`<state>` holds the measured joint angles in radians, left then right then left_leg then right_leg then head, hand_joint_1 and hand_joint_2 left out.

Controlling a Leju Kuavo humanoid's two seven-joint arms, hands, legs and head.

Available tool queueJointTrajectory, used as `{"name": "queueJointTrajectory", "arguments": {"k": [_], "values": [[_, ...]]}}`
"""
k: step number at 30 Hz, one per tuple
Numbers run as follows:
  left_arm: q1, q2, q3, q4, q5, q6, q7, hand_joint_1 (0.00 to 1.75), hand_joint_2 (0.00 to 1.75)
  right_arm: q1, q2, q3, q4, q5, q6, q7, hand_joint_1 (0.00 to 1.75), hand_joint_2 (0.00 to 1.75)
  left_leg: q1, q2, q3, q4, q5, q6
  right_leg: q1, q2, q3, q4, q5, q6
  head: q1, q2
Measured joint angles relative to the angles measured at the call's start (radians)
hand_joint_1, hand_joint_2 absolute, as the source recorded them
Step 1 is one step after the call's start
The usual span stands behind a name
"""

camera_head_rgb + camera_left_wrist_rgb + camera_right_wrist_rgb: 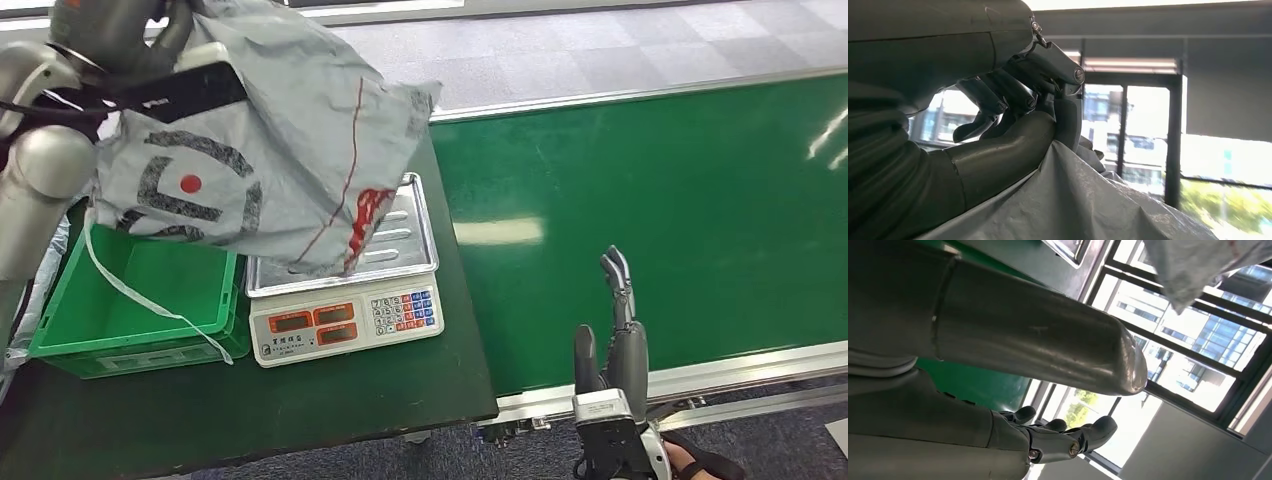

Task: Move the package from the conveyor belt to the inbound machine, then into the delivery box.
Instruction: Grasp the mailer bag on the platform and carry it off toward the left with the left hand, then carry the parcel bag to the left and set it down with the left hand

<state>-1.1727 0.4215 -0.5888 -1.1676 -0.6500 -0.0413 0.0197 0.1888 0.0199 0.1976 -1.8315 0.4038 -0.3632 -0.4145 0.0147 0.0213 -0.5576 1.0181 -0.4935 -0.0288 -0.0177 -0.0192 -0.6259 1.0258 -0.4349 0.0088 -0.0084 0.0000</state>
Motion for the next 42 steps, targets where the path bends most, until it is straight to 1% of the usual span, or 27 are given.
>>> {"name": "queueJointTrajectory", "arguments": {"k": [3,6,8,11,14,18,26,29,31,32,33,34,35,36,37,38,39,40,42], "values": [[-0.096,0.004,0.049,0.111,-0.047,0.078,0.041,1.75,1.75,0.001,-0.001,-0.001,-0.002,-0.014,-0.006,0.005,0.0,0.0,0.0,0.001,0.0,0.0,0.0,0.0,0.0,0.001,0.0,0.0,0.0,0.0,0.0,0.0],[-0.158,0.012,0.095,0.221,-0.086,0.143,0.069,1.75,1.75,0.001,-0.001,-0.002,-0.004,-0.013,-0.007,0.014,0.0,0.0,0.0,0.001,0.0,0.0,0.0,0.0,0.0,0.001,0.0,0.0,0.0,0.0,0.0,0.0],[-0.183,0.025,0.125,0.299,-0.11,0.191,0.087,1.75,1.75,0.001,-0.001,-0.002,-0.005,-0.008,-0.01,0.019,0.0,0.0,0.001,0.001,0.0,-0.001,0.0,0.0,0.0,0.001,0.0,0.001,0.0,0.0,0.0,0.0],[-0.209,0.06,0.177,0.42,-0.134,0.26,0.105,1.75,1.75,0.001,-0.008,-0.001,-0.004,-0.006,-0.019,0.021,0.0,0.0,0.001,0.003,0.001,-0.001,0.0,-0.001,0.0,0.003,0.0,0.001,0.0,-0.001,0.0,0.0],[-0.232,0.098,0.221,0.529,-0.158,0.284,0.116,1.75,1.75,-0.003,-0.019,0.004,0.002,-0.006,-0.029,0.02,0.0,0.0,0.001,0.003,0.001,-0.001,0.001,-0.001,0.001,0.003,-0.001,0.002,0.0,-0.001,0.0,0.0],[-0.247,0.126,0.255,0.613,-0.173,0.291,0.115,1.75,1.75,-0.01,-0.028,0.014,0.01,-0.006,-0.036,0.02,0.0,0.0,0.001,0.0,0.0,-0.001,0.001,-0.001,0.001,0.0,0.0,0.001,0.0,-0.001,0.0,0.0],[-0.254,0.147,0.27,0.685,-0.186,0.286,0.144,1.75,1.75,-0.017,-0.035,0.026,0.021,-0.013,-0.036,0.021,0.0,0.0,0.001,-0.001,-0.001,0.0,0.001,-0.001,0.0,-0.001,0.001,0.001,0.0,-0.001,0.0,0.0],[-0.228,0.166,0.292,0.708,-0.158,0.292,0.12,1.75,1.75,-0.02,-0.035,0.034,0.029,-0.016,-0.039,0.022,0.0,0.0,0.001,-0.001,0.0,-0.001,0.001,-0.001,0.0,-0.001,0.0,0.001,0.0,-0.001,0.0,0.0],[-0.182,0.179,0.318,0.717,-0.132,0.304,0.083,1.75,1.75,-0.02,-0.035,0.042,0.034,-0.012,-0.044,0.024,0.0,0.0,0.001,-0.002,0.001,-0.001,0.001,-0.001,0.0,-0.001,0.0,0.001,-0.001,-0.002,0.0,0.0],[-0.15,0.184,0.332,0.719,-0.12,0.313,0.06,1.72,1.75,-0.02,-0.035,0.046,0.036,-0.008,-0.046,0.025,0.0,0.0,0.001,-0.002,0.001,-0.002,0.001,-0.002,0.0,-0.001,0.0,0.001,-0.001,-0.002,0.0,0.0],[-0.111,0.189,0.347,0.72,-0.11,0.323,0.035,1.6,1.75,-0.02,-0.035,0.049,0.038,-0.004,-0.047,0.028,0.0,0.0,0.001,-0.002,0.001,-0.002,0.001,-0.002,0.0,-0.001,0.001,0.002,-0.001,-0.003,0.0,0.0],[-0.066,0.193,0.362,0.718,-0.1,0.334,0.008,1.58,1.75,-0.02,-0.035,0.052,0.04,-0.001,-0.047,0.032,0.0,0.0,0.001,-0.001,0.001,-0.002,0.001,-0.002,0.0,-0.001,0.001,0.002,-0.001,-0.003,0.0,0.0],[-0.015,0.196,0.378,0.713,-0.091,0.347,-0.017,1.42,1.75,-0.02,-0.035,0.056,0.042,0.002,-0.047,0.035,0.0,0.0,0.0,-0.001,0.002,-0.002,0.001,-0.002,0.0,-0.001,0.001,0.002,-0.001,-0.003,0.0,0.0],[0.039,0.198,0.394,0.705,-0.083,0.363,-0.041,1.01,1.75,-0.02,-0.035,0.059,0.045,0.004,-0.045,0.038,0.0,0.0,0.0,0.0,0.002,-0.002,0.001,-0.002,0.0,0.0,0.001,0.002,-0.001,-0.003,0.0,0.0],[0.097,0.2,0.41,0.695,-0.072,0.381,-0.061,0.69,1.31,-0.02,-0.035,0.062,0.047,0.007,-0.042,0.041,0.0,0.0,0.0,0.001,0.002,-0.002,0.001,-0.002,0.0,0.001,0.001,0.002,-0.001,-0.003,0.0,0.0],[0.154,0.2,0.428,0.684,-0.059,0.398,-0.079,0.28,0.87,-0.02,-0.035,0.065,0.048,0.01,-0.039,0.043,0.0,0.0,0.0,0.002,0.003,-0.002,0.001,-0.002,0.0,0.002,0.0,0.002,-0.001,-0.003,0.0,0.0],[0.207,0.2,0.448,0.67,-0.044,0.413,-0.095,0.0,0.44,-0.02,-0.035,0.067,0.049,0.014,-0.038,0.044,0.0,0.0,0.0,0.002,0.003,-0.002,0.001,-0.002,0.0,0.002,0.0,0.002,-0.001,-0.003,0.0,0.0],[0.257,0.197,0.47,0.654,-0.026,0.422,-0.11,0.0,0.0,-0.019,-0.035,0.068,0.05,0.016,-0.039,0.045,0.0,0.0,0.0,0.003,0.002,-0.002,0.001,-0.002,0.0,0.003,-0.001,0.001,-0.001,-0.003,0.0,0.0],[0.342,0.188,0.522,0.612,0.02,0.424,-0.136,0.0,0.0,-0.015,-0.035,0.068,0.05,0.017,-0.048,0.045,0.0,0.0,0.0,0.003,0.002,-0.002,0.001,-0.002,0.0,0.003,-0.002,0.001,-0.001,-0.003,0.0,0.0]]}}
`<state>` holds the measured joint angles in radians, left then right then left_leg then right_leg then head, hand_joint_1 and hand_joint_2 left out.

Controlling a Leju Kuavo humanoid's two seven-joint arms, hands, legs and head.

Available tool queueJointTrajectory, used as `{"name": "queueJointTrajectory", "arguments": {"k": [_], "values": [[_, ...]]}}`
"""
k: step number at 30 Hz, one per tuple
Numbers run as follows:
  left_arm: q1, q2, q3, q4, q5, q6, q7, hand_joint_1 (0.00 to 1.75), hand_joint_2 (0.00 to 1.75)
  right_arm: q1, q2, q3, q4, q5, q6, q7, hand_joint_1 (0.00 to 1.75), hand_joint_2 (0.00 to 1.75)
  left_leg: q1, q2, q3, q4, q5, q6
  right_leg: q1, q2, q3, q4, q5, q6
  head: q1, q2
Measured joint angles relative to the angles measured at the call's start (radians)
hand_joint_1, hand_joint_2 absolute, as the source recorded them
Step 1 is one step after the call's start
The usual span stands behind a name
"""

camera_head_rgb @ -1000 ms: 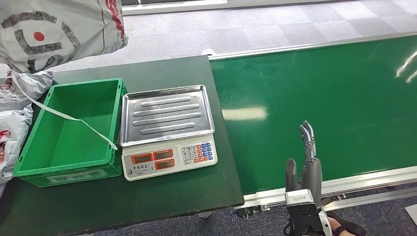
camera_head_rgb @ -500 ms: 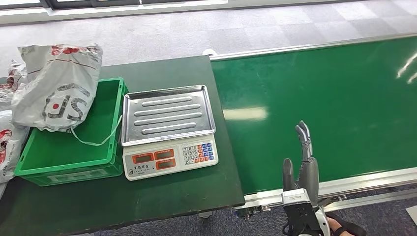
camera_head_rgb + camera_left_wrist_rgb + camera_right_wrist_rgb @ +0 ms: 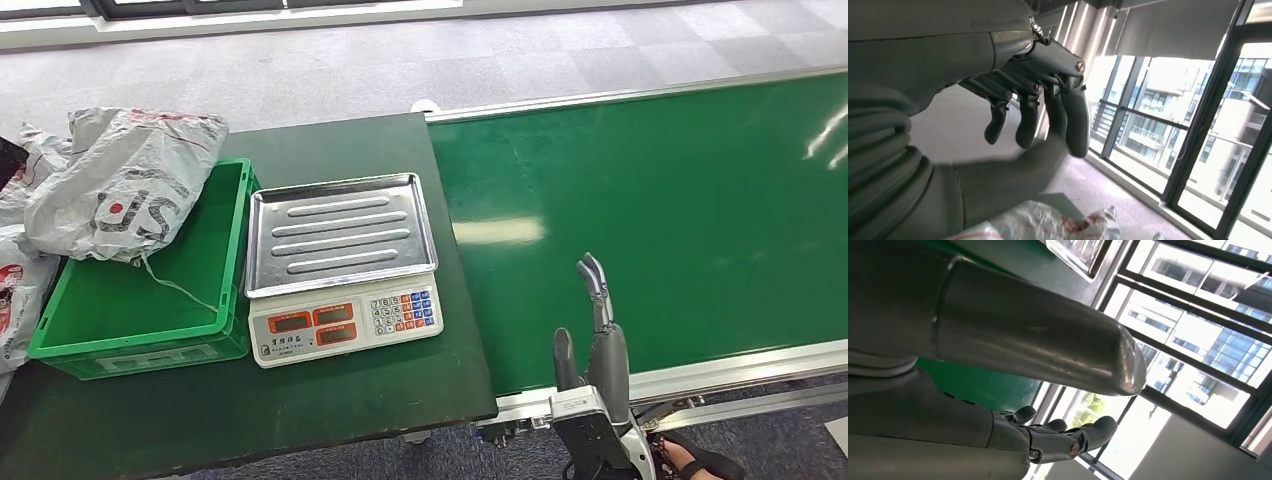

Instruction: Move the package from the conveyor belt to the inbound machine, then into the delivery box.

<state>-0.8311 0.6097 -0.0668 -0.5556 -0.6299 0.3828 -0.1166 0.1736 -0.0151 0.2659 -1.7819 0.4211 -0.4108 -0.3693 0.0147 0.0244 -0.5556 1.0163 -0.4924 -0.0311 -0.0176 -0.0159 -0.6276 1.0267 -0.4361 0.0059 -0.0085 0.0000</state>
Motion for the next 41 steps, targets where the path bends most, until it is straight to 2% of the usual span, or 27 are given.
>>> {"name": "queueJointTrajectory", "arguments": {"k": [2,4,8,12,15,21,26,28,35,41], "values": [[0.079,-0.02,0.062,-0.068,0.064,-0.016,-0.024,0.0,0.0,0.006,-0.001,0.0,0.0,-0.003,-0.016,0.0,0.0,0.0,0.0,0.0,0.0,0.0,-0.001,0.0,0.0,0.0,0.0,-0.001,0.0,0.0,0.0,0.0],[0.167,-0.064,0.132,-0.18,0.186,-0.053,-0.053,0.0,0.0,0.016,-0.002,0.0,0.0,-0.007,-0.034,-0.001,0.0,0.0,-0.001,0.0,0.0,0.0,-0.001,0.001,-0.001,0.0,0.0,-0.001,0.0,0.0,0.0,0.0],[0.384,-0.219,0.234,-0.502,0.538,-0.094,-0.111,0.0,0.0,0.043,-0.003,0.0,-0.008,0.001,-0.059,0.003,0.0,0.0,-0.004,0.004,0.001,0.0,-0.005,0.003,-0.004,0.002,0.0,-0.002,-0.001,0.002,0.0,0.0],[0.6,-0.394,0.221,-0.815,0.668,-0.025,-0.224,0.0,0.0,0.084,0.002,-0.012,-0.042,0.01,-0.053,0.013,0.0,0.0,-0.006,0.008,0.002,0.001,-0.009,0.006,-0.006,0.004,0.0,-0.002,-0.002,0.005,0.0,0.0],[0.705,-0.477,0.186,-0.964,0.692,0.03,-0.255,0.0,0.0,0.103,0.01,-0.027,-0.061,0.012,-0.039,0.012,0.0,0.0,-0.006,0.007,0.001,0.001,-0.01,0.007,-0.006,0.004,0.001,-0.002,-0.004,0.007,0.0,0.0],[0.768,-0.53,0.166,-1.089,0.719,0.041,-0.256,0.0,0.0,0.112,0.019,-0.045,-0.072,0.016,-0.028,0.01,0.0,0.0,-0.005,0.006,0.002,0.001,-0.01,0.007,-0.005,0.003,0.002,-0.002,-0.004,0.007,0.0,0.0],[0.821,-0.627,0.1,-1.182,0.674,0.01,-0.301,0.0,0.0,0.125,0.033,-0.071,-0.096,0.021,0.028,0.003,0.0,0.0,-0.005,0.003,0.002,0.001,-0.01,0.008,-0.005,0.001,0.005,-0.002,-0.004,0.008,0.0,0.0],[0.832,-0.649,0.075,-1.206,0.668,0.011,-0.302,0.0,0.0,0.128,0.038,-0.08,-0.104,0.022,0.037,-0.002,0.0,0.0,-0.005,0.003,-0.001,0.001,-0.011,0.008,-0.006,0.0,0.006,-0.002,-0.005,0.008,0.0,0.0],[0.844,-0.684,0.046,-1.249,0.694,0.006,-0.308,0.0,0.0,0.14,0.055,-0.116,-0.117,-0.018,0.066,-0.023,0.0,0.0,-0.005,0.003,-0.003,0.001,-0.012,0.008,-0.005,0.0,0.007,-0.003,-0.007,0.009,0.0,0.0],[0.845,-0.696,0.015,-1.276,0.64,-0.001,-0.327,0.0,0.0,0.146,0.061,-0.152,-0.128,-0.051,0.08,-0.046,0.0,0.0,-0.005,0.002,0.004,0.001,-0.012,0.008,-0.005,0.0,0.007,-0.003,-0.007,0.009,0.0,0.0]]}}
